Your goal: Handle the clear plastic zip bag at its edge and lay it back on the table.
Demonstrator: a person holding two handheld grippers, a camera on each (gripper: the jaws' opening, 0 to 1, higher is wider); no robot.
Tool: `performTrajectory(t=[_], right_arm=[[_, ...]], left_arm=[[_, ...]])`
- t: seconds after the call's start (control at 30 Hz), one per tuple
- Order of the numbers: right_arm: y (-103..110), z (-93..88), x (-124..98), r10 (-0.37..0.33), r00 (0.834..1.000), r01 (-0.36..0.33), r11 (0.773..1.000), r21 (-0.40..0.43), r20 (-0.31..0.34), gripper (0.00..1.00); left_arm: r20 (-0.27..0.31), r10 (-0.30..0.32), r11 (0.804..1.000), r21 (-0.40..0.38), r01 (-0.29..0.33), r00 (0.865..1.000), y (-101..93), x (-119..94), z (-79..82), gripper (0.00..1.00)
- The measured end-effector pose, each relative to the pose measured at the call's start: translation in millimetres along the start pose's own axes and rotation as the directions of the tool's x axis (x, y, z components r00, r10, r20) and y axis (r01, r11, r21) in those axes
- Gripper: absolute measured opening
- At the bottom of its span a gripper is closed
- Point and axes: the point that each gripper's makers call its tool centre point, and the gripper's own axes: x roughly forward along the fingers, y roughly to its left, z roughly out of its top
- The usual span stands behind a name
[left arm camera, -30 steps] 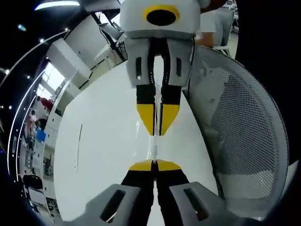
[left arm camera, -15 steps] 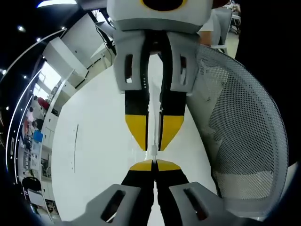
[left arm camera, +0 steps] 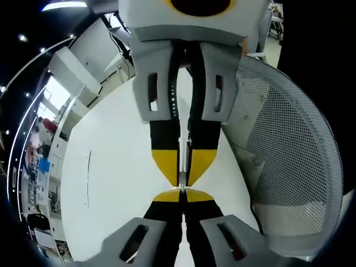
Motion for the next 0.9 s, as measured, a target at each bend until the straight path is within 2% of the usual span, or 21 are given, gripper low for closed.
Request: performTrajectory(t=[0.27,0.5,0.9], right_arm=[[-0.5,-4.8,1.9,0.004,1.000,-0.004,1.000,0.010,-0.027,0.00],[-0.2,-5.5,1.6,0.005,1.000,-0.004,0.999,0.032,-0.026,0.00],[1.2,-5.2,-0.3,0.007,1.000,-0.007,1.000,0.021,-0.020,0.00]], left_arm=[[-0.005,0.003,1.000,0.012,-0.003,1.000,0.3,2.2,1.8,0.00],[0.002,0.003,1.000,0.005,-0.003,1.000,0.1,2.3,2.6,0.00],[0.009,-0.002,1.000,-0.007,0.002,1.000,-2.0,1.7,3.7,0.00]])
